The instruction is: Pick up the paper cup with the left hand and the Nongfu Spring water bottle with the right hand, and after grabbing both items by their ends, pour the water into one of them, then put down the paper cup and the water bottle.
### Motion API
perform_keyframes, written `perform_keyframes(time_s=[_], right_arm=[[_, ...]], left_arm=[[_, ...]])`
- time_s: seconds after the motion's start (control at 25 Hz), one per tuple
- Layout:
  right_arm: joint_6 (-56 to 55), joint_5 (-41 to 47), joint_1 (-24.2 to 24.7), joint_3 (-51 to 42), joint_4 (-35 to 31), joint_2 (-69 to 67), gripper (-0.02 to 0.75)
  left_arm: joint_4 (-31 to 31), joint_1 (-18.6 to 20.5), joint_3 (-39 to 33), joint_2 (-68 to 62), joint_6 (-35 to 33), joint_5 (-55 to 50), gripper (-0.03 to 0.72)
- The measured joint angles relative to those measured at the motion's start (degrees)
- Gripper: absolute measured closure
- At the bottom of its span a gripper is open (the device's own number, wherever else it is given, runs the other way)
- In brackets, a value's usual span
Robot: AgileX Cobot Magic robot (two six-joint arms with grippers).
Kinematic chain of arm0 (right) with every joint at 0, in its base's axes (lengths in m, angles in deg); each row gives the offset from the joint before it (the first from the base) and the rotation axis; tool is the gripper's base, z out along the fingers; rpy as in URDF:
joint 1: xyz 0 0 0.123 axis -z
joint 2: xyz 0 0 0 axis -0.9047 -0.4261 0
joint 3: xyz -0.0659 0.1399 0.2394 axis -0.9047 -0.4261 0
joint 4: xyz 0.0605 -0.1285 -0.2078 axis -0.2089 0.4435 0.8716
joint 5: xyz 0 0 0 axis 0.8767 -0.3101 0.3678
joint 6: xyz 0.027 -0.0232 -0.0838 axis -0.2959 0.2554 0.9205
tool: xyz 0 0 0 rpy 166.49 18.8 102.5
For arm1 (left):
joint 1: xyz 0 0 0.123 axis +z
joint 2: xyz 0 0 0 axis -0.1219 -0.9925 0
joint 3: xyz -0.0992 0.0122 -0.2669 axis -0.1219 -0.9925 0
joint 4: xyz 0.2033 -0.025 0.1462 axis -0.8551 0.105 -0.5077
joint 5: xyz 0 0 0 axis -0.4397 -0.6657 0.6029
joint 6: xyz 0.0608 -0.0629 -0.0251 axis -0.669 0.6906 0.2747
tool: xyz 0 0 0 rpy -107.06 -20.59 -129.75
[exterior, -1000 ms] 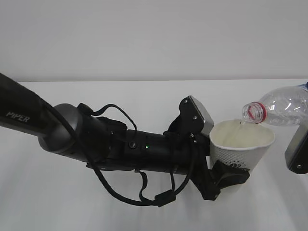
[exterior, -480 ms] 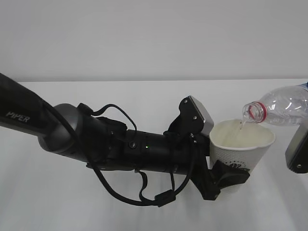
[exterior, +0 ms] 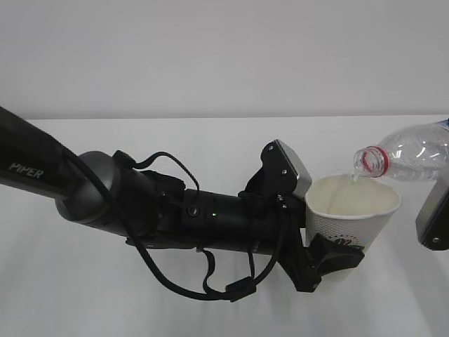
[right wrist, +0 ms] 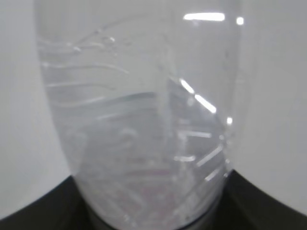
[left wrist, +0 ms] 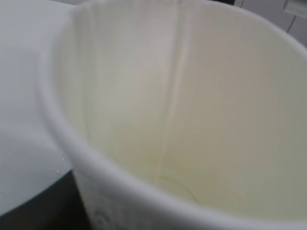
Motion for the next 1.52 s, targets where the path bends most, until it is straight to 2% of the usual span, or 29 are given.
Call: perform_keyframes(time_s=[1.52], right_arm=[[1.0, -0.1, 0.0, 0.7, -0.1, 0.0, 0.319]], left_arm=[[0.0, 0.0, 0.0, 0.0, 0.0, 0.0, 0.181]])
